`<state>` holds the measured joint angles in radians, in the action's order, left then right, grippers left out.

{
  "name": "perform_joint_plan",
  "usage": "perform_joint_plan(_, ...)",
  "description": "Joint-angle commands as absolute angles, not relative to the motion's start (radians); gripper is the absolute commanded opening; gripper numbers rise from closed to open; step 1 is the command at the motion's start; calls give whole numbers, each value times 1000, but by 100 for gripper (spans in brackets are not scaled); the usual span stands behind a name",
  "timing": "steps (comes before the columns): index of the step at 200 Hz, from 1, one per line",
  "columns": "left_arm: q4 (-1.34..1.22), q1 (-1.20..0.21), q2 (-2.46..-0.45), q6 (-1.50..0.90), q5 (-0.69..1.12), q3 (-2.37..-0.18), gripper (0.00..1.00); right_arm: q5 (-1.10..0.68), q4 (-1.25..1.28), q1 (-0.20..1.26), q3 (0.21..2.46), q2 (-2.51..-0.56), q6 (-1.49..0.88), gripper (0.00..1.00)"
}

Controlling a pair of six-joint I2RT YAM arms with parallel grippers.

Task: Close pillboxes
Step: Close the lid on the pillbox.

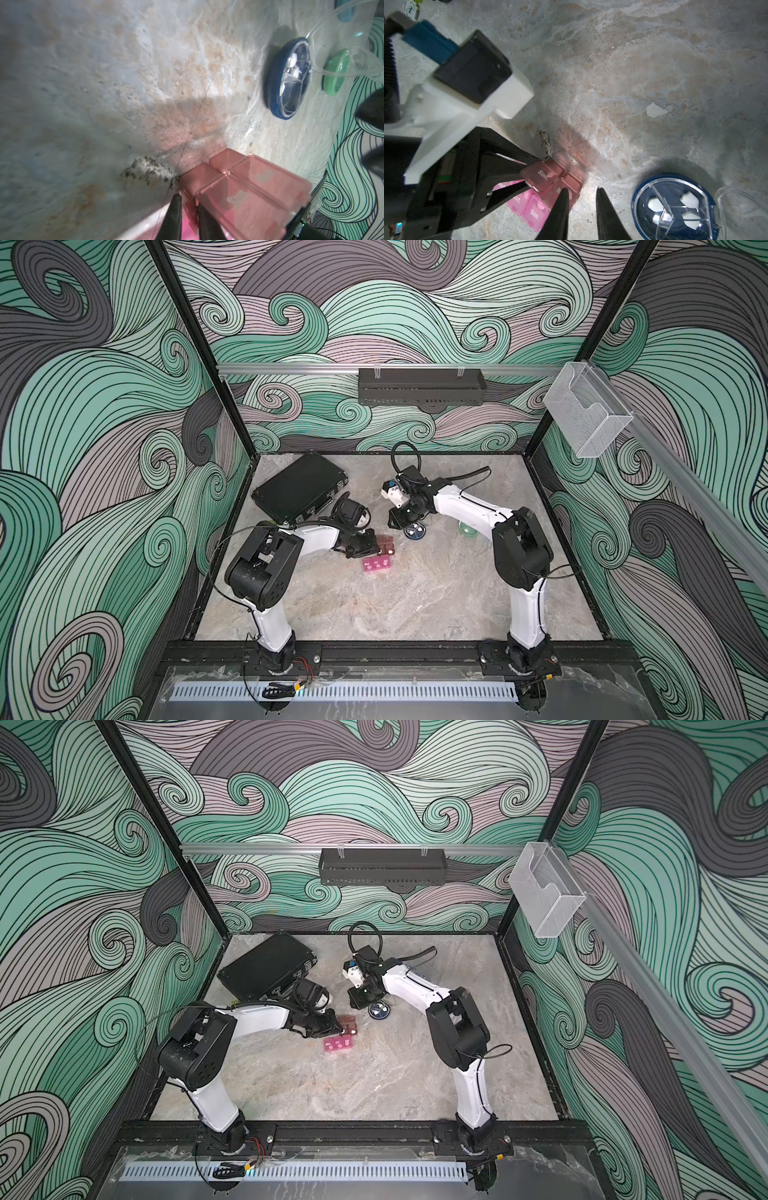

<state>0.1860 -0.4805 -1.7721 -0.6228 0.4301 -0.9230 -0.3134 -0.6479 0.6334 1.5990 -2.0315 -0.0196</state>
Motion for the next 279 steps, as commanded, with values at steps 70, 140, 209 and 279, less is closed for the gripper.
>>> perform_joint_plan(70, 215, -488, -1786, -626, 411, -967, 15, -357, -661, 650, 1544, -2025, -29, 16)
perform_joint_plan(140, 219, -492, -1792, -635, 390, -974, 11, -364, -661, 672, 1514, -2003, -37, 13)
perform_joint_plan(209, 216, -500, -1796, -648, 373, -977, 10, -354, -650, 690, 1463, -1985, -45, 15)
perform_joint_plan(279, 219, -505, -1796, -655, 359, -980, 9, -338, -640, 689, 1439, -2015, -116, 36)
